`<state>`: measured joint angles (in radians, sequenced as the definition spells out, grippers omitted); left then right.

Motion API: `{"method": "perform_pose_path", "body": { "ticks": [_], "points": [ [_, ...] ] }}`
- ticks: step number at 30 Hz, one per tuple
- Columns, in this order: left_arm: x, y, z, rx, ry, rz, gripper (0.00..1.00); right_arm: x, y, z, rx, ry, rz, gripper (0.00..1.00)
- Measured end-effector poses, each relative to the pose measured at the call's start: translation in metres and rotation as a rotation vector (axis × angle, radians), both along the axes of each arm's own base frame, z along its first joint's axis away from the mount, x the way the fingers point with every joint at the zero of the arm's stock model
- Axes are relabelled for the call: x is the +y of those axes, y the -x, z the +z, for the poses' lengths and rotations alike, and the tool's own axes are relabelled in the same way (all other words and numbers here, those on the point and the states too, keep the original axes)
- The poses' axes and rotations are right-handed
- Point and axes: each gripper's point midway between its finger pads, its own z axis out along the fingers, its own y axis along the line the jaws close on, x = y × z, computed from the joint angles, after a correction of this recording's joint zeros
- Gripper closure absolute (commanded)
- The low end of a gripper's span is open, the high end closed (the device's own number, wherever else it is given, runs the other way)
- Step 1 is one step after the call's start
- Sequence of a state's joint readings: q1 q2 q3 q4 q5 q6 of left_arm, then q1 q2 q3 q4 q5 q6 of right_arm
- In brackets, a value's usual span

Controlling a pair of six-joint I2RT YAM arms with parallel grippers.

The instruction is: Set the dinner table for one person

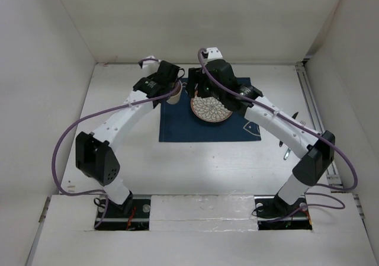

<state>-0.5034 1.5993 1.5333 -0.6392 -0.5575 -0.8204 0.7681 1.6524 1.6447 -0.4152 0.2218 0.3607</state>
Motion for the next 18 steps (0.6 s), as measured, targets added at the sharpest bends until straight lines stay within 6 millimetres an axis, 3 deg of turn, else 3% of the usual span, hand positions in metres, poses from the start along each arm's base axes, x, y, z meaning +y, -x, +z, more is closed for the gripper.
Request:
{"method": "perform_pose_path", "body": {
  "ticks": [4,10,18],
  "points": [
    [-0.032,0.001,-0.015,0.046,-0.025,-0.093,1.00,-0.012,-0.008,0.006,-0.015,0.031,-0.074,0.24],
    [-0.044,0.004,-0.017,0.067,-0.005,-0.170,1.00,-0.020,-0.014,0.001,-0.014,0.060,-0.130,0.26],
    [-0.060,0.000,-0.012,0.054,0.037,-0.258,1.00,-0.008,-0.021,-0.031,0.046,0.088,-0.124,0.27]
  ]
}}
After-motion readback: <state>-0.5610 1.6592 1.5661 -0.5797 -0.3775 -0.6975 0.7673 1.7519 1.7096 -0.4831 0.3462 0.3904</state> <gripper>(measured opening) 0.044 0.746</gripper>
